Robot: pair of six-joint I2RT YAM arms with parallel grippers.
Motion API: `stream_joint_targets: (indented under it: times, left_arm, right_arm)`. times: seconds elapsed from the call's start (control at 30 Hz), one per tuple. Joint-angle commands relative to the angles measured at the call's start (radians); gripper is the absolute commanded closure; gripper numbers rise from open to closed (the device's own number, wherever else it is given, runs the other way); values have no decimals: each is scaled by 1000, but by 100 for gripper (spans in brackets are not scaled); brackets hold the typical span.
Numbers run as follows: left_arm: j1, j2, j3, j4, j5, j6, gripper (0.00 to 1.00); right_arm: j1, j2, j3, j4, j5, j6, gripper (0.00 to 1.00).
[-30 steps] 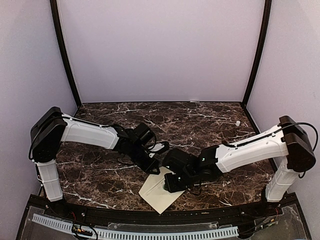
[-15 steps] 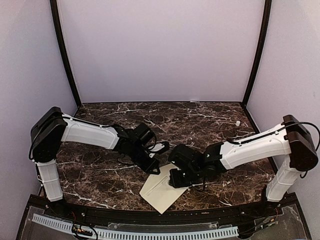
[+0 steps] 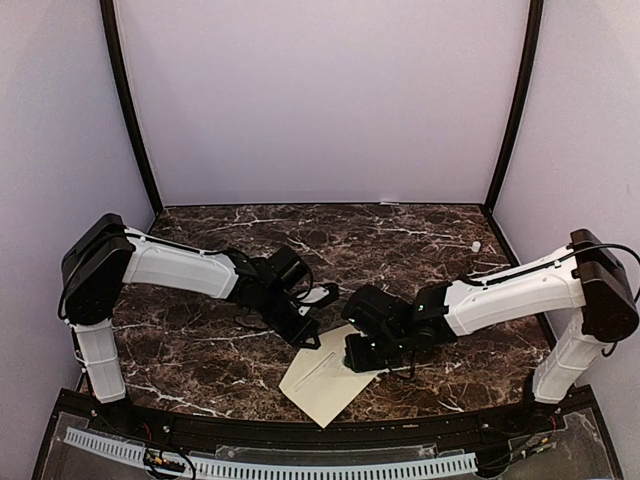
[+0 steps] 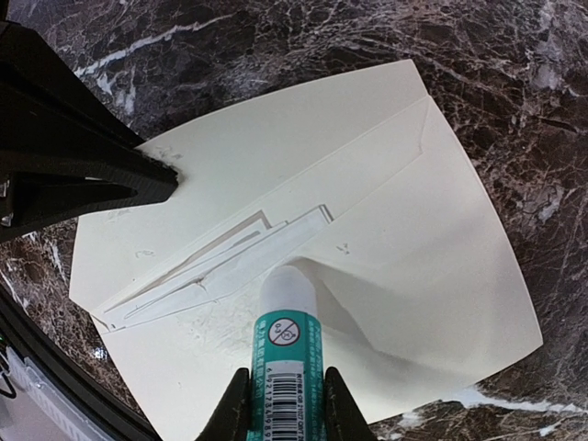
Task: Place the letter into the envelope and seal it
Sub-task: Paint the envelope at the center of the board.
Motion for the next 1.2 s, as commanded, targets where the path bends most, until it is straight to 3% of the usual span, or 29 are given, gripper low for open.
stream_joint_targets:
  times: [0.0, 0.47, 1.17]
  left_arm:
    - [-8, 17, 18, -40, 3, 11, 100]
    - [-9, 25, 16, -41, 4, 1, 100]
    - [-8, 27, 21, -46, 16, -1, 100]
  right_arm:
    - [0, 15, -14, -66, -20, -33, 100]
    - [63, 49, 16, -26, -148, -94, 100]
    - [110, 126, 116, 31, -204, -120, 100]
